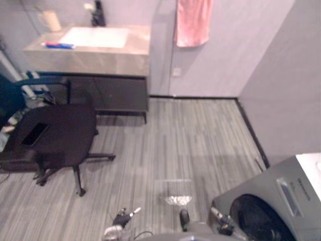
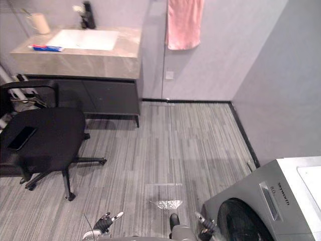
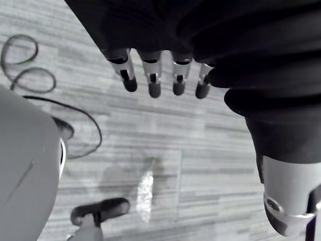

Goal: Pick up the laundry basket with both hands and put the clothes into the washing machine.

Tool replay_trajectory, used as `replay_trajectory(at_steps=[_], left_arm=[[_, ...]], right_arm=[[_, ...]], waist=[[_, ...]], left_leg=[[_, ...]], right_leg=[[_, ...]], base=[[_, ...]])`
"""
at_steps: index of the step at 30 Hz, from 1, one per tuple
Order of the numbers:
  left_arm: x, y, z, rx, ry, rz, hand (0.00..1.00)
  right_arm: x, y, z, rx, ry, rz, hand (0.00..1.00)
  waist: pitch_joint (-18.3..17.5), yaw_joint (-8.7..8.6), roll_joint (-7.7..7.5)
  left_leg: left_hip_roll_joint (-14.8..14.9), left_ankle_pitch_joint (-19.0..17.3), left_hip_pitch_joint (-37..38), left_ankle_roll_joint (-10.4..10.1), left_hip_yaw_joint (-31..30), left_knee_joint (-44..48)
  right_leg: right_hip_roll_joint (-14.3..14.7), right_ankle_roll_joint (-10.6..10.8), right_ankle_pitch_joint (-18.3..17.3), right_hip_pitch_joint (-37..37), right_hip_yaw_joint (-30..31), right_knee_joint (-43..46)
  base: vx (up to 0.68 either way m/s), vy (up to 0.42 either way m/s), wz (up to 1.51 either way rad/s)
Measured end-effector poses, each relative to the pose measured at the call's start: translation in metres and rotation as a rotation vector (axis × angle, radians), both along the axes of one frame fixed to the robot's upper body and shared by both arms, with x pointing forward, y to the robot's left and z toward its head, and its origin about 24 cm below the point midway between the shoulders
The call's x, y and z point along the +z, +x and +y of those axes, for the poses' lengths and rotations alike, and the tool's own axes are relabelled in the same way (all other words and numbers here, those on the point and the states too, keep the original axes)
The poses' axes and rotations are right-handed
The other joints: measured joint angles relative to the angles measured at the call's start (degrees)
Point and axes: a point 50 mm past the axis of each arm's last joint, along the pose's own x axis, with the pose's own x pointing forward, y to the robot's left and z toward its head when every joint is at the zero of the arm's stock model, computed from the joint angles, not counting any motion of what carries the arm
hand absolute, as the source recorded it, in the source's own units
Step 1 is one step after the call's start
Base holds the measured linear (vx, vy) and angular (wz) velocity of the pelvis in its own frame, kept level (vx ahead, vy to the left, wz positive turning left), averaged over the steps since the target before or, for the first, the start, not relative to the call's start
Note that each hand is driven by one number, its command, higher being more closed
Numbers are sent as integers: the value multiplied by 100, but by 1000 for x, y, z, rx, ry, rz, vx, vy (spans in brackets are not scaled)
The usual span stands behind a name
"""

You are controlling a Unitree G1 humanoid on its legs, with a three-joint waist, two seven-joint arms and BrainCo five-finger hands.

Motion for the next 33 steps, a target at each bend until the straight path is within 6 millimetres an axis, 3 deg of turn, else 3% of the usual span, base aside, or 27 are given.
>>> replay_trajectory(at_steps=[1,2,3,4,5,6,7,8,10,12,13,14,15,16,17,18,20,21,27,30,31,32,33], left_arm=[[0,2,-3,-14,-3,-4,0],[2,9,-5,-29,-5,-22,0],[3,12,-5,-30,-6,-31,0],[3,13,-5,-26,-6,-39,0],[3,13,-6,-25,-6,-40,0],[4,14,-6,-24,-8,-42,0],[5,15,-6,-23,-5,-51,0],[5,14,-3,-22,4,-51,0],[5,12,3,-13,21,-52,0],[5,10,2,25,20,-55,0],[5,9,2,33,20,-53,0],[3,6,2,33,18,-42,0],[2,2,-1,38,8,-30,0],[2,5,-2,36,8,-35,0],[3,4,4,34,26,-33,0],[3,2,9,29,39,-23,0],[1,-3,12,20,48,8,0],[0,-4,11,9,48,20,0],[-1,-4,9,-32,52,35,0],[-1,-3,8,-68,58,37,0],[-1,-2,9,-90,64,41,0],[-1,-2,7,-110,65,41,0],[-2,-2,7,-113,65,46,0]], right_arm=[[1,2,-2,4,-8,-8,0],[1,2,-2,-6,-8,-12,0],[1,2,-2,-6,-9,-14,0],[2,1,-1,26,-18,-21,0],[2,2,3,43,-17,-30,0],[3,4,3,50,-20,-38,0],[4,9,4,44,-20,-46,0],[5,12,5,42,-20,-49,0],[5,15,11,40,-3,-58,0],[6,18,14,55,-2,-68,0],[6,18,15,62,-3,-68,0],[6,18,14,80,-9,-67,0],[6,18,9,81,-24,-65,0],[6,17,9,81,-24,-60,0],[4,15,13,89,-13,-53,0],[3,11,18,102,-5,-44,0],[1,5,21,104,5,-29,0],[-1,-1,21,101,8,-11,0],[-6,-18,13,86,-2,50,0],[-7,-22,9,97,-14,74,0],[-7,-23,10,75,-5,79,0],[-8,-26,8,45,-1,82,0],[-8,-27,8,39,3,87,0]], waist=[[25,-26,5],[150,-27,3],[203,-34,29],[290,-11,51],[306,23,148],[328,41,225],[382,32,285],[437,53,262],[485,54,208],[500,59,244],[496,58,250],[489,57,305],[448,38,495],[462,46,381],[422,105,137],[361,96,23],[251,46,-142],[248,14,-130],[228,24,-101],[245,17,-82],[254,-14,-113],[291,-75,-63],[283,-119,-105]], left_leg=[[1,59,-212,-94,184,679],[10,259,-460,-402,520,1642],[66,462,-602,-431,736,2130],[314,1193,-1069,-459,1296,3274],[454,1389,-1352,-486,1524,3885],[517,1277,-1547,-412,1597,4230],[500,877,-1883,-410,1698,4493],[505,521,-2019,-397,2040,4212],[676,395,-1989,-225,2746,3138],[895,431,-1879,-205,3214,1673],[903,490,-1822,-263,3272,1300],[948,817,-1614,-297,3383,566],[1069,1325,-1416,-44,3469,108],[950,1288,-1327,16,3536,79],[638,1322,-1039,6,3710,-365],[321,1477,-797,56,3802,-893],[3,1694,-462,145,3785,-1525],[-128,1760,-296,189,3728,-1782],[-292,1791,38,270,3456,-2070],[-215,1737,147,280,3399,-2059],[-216,1717,201,279,3321,-2055],[-192,1668,229,315,3231,-2041],[-189,1649,233,329,3222,-2006]], right_leg=[[41,-110,-89,193,-82,-55],[41,-192,-181,537,-182,-111],[52,-222,-217,733,-239,-166],[91,-318,-315,1153,-293,-317],[147,-392,-364,1325,-290,-376],[180,-476,-442,1417,-283,-385],[141,-487,-508,1541,-274,-372],[35,-424,-498,1673,-235,-407],[-132,-328,-572,1822,-198,-536],[-194,-289,-737,1894,-150,-542],[-202,-246,-784,1905,-144,-525],[-178,-138,-917,1908,-109,-425],[-108,-4,-1053,1943,-71,-308],[-197,92,-1112,1957,-67,-234],[-462,176,-1148,1981,-3,-249],[-689,248,-1193,1981,14,-273],[-875,276,-1196,2035,-153,-268],[-951,302,-1179,2118,-330,-259],[-1015,296,-1175,2210,-745,248],[-963,319,-1162,1603,-742,1667],[-988,491,-1058,1361,-735,2260],[-1069,506,-1031,1180,-741,2703],[-1142,398,-1256,1114,-822,2842]], base=[[338,-255,29],[254,-193,38],[215,-143,43],[188,-86,22],[180,-63,12],[161,-26,0],[133,-2,-7],[120,8,-8],[86,31,-7],[133,100,-2],[183,158,-9],[228,207,-15],[238,219,-14],[231,214,-24],[194,193,-21],[228,212,-19],[216,175,13],[192,128,30],[155,9,26],[76,-42,12],[72,-49,31],[83,-61,39],[70,-74,27]])
